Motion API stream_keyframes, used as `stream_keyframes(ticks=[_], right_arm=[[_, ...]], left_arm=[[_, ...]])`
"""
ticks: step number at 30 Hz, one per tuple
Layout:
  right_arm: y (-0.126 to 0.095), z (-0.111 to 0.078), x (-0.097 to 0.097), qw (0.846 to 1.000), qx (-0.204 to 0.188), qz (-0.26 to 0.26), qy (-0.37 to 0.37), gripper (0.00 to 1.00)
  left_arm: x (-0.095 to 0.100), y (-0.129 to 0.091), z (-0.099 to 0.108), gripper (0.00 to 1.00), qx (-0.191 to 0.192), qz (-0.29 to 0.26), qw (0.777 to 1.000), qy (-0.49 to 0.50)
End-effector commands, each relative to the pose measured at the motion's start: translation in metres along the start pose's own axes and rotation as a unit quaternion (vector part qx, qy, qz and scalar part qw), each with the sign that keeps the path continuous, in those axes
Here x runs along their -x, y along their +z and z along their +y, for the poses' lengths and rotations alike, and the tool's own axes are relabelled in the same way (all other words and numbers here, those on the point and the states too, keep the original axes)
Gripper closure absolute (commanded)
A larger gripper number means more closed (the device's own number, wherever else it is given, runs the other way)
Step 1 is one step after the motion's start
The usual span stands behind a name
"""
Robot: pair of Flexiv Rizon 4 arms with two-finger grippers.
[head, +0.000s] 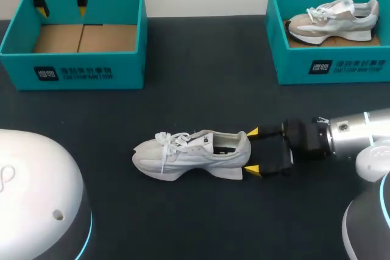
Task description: Take the shoe out of the shoebox, open the shoe tongue, remove and reinsert the insole, then place the shoe into the shoebox
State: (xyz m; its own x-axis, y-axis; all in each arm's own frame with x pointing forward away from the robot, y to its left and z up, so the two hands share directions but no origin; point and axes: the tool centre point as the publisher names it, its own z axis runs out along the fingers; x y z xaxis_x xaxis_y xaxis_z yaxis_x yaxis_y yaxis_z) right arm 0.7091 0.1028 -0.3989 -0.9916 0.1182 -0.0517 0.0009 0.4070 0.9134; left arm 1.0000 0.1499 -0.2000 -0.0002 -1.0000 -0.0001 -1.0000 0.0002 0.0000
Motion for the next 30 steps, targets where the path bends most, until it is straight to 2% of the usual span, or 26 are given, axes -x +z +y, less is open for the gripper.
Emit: stream_keyframes(ticks=[1,9,23,24,25,26,27,30], right_arm=[[0.016,0.002,0.003,1.0,0.002,0.005,0.001,0.0],[0.032,0.004,-0.004,1.0,0.027,0.005,0.008,0.0],[0.051,0.002,-0.002,0.999,0.034,0.028,0.005,0.02],[0.052,0.002,-0.001,0.999,0.034,0.029,0.006,0.31],[0.053,0.002,-0.001,0.999,0.033,0.031,0.006,0.56],[0.054,0.002,-0.001,0.999,0.034,0.032,0.007,0.63],[0.054,0.002,-0.001,0.999,0.035,0.036,0.007,1.0],[0.052,0.002,0.0,0.999,0.029,0.041,0.004,1.0]], left_arm=[[0.0,0.0,0.0,0.0,0.0,0.0,1.0,0.0],[0.0,0.0,0.0,0.0,0.0,0.0,1.0,0.0],[0.0,0.0,0.0,0.0,0.0,0.0,1.0,0.0],[0.0,0.0,0.0,0.0,0.0,0.0,1.0,0.0],[0.0,0.0,0.0,0.0,0.0,0.0,1.0,0.0],[0.0,0.0,0.0,0.0,0.0,0.0,1.0,0.0],[0.0,0.0,0.0,0.0,0.0,0.0,1.0,0.0],[0.0,0.0,0.0,0.0,0.0,0.0,1.0,0.0]])
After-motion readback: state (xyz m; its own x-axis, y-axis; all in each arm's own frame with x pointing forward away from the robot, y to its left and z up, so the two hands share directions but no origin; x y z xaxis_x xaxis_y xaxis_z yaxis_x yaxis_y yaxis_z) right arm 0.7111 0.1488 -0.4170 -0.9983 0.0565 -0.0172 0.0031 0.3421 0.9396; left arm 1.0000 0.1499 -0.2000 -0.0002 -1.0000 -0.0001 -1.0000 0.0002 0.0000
